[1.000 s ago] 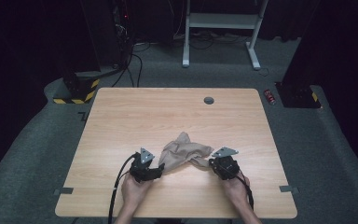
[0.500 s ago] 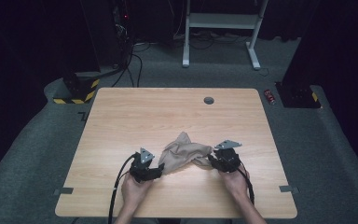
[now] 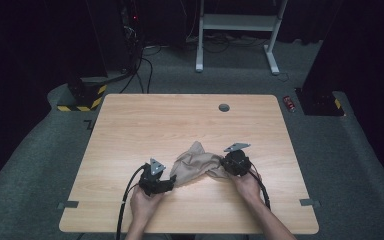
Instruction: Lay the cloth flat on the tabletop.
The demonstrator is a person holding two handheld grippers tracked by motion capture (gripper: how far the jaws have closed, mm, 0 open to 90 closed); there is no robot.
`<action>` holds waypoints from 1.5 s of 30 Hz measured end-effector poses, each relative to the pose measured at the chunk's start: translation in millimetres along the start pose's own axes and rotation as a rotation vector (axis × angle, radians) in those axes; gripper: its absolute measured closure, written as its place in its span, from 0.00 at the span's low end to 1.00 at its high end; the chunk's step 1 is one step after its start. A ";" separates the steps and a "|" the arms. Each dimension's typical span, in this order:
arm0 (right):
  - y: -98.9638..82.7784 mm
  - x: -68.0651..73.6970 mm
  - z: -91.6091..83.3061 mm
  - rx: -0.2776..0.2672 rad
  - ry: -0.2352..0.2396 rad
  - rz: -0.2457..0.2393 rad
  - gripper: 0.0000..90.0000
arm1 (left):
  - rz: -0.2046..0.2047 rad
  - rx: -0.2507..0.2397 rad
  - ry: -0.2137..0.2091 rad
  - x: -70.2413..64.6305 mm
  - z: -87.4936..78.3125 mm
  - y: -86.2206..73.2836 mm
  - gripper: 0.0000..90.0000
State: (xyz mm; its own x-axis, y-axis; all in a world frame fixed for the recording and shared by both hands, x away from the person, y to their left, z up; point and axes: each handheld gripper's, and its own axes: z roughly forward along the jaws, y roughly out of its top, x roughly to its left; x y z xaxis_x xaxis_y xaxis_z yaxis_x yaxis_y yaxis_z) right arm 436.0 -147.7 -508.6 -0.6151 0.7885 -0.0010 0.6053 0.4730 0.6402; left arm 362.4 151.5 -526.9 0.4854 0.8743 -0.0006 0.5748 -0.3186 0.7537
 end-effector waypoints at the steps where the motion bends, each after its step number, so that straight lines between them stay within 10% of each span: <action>1: 0.1 1.4 -0.6 -0.004 -0.003 -0.016 0.99 | 0.002 0.001 0.001 0.1 -0.1 0.0 0.34; 12: 4.6 7.4 -40.5 -0.050 0.012 -0.032 0.99 | -0.001 0.001 0.000 0.5 -0.7 -0.6 0.34; 20: -15.9 40.3 -72.9 -0.032 0.037 -0.118 0.99 | -0.004 0.000 0.001 0.2 -0.6 -0.6 0.34; 28: -48.4 62.1 -59.5 0.030 0.090 -0.118 0.96 | -0.005 0.000 0.001 0.1 -0.6 -0.7 0.34; 38: -33.9 38.1 -78.6 -0.121 0.067 -0.027 0.74 | 0.001 0.002 0.002 0.5 -0.8 -0.6 0.34; 45: -22.6 23.9 -40.2 0.012 0.037 -0.028 0.77 | -0.002 0.002 0.002 0.2 -0.8 -0.6 0.34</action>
State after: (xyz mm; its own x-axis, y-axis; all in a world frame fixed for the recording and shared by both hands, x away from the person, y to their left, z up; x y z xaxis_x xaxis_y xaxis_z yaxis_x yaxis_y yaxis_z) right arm 387.3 -155.4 -492.3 -0.6500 0.7599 0.0091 0.5931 0.4998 0.6312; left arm 361.7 152.2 -526.9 0.4830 0.8756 -0.0012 0.5773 -0.3175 0.7523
